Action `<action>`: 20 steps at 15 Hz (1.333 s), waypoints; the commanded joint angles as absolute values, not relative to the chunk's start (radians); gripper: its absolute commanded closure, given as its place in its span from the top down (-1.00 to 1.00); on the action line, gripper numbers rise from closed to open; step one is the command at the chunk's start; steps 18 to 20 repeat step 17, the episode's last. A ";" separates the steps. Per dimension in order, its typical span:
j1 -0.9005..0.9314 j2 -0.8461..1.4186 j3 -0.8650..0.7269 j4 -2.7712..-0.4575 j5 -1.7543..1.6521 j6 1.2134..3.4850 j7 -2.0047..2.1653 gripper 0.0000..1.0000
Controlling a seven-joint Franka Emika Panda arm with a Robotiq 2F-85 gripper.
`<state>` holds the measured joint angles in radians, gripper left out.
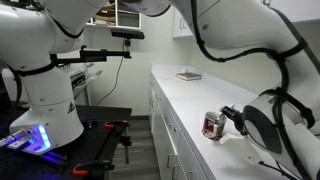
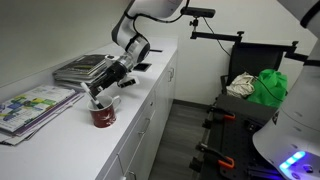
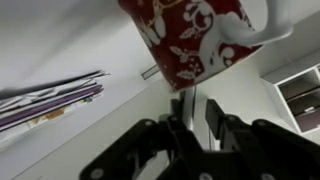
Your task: Put the marker in the mug
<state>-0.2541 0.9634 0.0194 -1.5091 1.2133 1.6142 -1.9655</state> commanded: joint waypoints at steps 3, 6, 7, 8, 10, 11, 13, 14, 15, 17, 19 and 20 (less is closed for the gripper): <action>-0.236 0.940 0.003 -1.521 1.211 1.653 -1.954 0.63; -0.232 0.922 -0.002 -1.533 1.212 1.673 -1.949 1.00; -0.231 0.913 -0.003 -1.538 1.210 1.680 -1.947 1.00; -0.229 0.905 -0.004 -1.542 1.207 1.685 -1.946 1.00; -0.223 0.885 -0.009 -1.552 1.203 1.704 -1.940 1.00; -0.222 0.874 -0.010 -1.559 1.203 1.713 -1.936 1.00; -0.218 0.856 -0.016 -1.568 1.197 1.722 -1.921 1.00; -0.215 0.848 -0.018 -1.573 1.197 1.728 -1.906 1.00; -0.214 0.843 -0.020 -1.573 1.190 1.725 -1.882 1.00; -0.210 0.830 -0.022 -1.582 1.184 1.732 -1.850 1.00; -0.210 0.830 -0.022 -1.582 1.184 1.732 -1.850 1.00; -0.210 0.830 -0.022 -1.582 1.184 1.732 -1.850 1.00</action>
